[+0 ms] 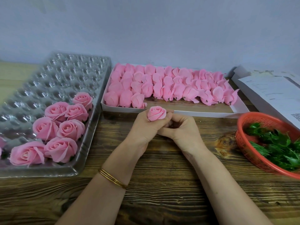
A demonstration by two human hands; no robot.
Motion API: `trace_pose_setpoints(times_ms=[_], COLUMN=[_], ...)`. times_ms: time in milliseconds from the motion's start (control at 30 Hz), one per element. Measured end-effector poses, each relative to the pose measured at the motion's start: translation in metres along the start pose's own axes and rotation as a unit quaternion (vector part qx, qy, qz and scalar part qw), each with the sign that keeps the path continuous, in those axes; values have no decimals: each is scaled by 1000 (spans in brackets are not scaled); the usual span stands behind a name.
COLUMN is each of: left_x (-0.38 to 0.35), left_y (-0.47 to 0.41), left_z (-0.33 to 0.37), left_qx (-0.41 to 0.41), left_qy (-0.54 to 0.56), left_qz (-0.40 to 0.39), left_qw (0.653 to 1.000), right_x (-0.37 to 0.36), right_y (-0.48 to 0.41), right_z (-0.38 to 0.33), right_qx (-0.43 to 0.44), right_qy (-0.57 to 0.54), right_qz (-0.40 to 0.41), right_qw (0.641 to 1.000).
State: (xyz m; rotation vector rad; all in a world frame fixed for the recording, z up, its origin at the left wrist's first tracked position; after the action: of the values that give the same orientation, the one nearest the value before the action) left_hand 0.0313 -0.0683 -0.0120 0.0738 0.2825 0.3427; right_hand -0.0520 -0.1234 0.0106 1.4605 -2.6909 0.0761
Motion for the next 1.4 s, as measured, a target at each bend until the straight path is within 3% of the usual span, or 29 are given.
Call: trace_pose_setpoints(times_ms=[233,400,633,833,1400], left_x=[4,6,-26,-38,-31], left_y=[-2,-1,0,0,0], left_z=[6,9,11,8,5], left_qx=[-27,-30,-57,-55,-32], left_qy=[15,-59,-107,-168,-152], left_qz=[9,15,-106,-138,-106], left_qw=[999,998,987,975,982], right_x=[19,38,14,2,-15], right_y=[3,7,-2,-6,-7], right_z=[2,-10,-15,-15,-3], right_qx=[-4,48,74,69,24], right_qy=[-81,-72,-142,-140,-90], right_qz=[56,120,21,-15,-86], right_qw=[995,989,987,988,992])
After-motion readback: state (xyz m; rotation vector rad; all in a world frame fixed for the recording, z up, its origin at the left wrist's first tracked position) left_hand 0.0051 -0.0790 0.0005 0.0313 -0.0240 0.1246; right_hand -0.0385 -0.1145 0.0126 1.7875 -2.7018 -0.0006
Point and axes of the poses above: each hand's wrist, its own y-axis away from the middle knuckle, its own x-axis out of the back of the hand, z = x × y, the point moved 10 cm from there along -y, towards the middle knuckle, and after that the axes turned 12 degrees about -z, right-handed, at the moved point
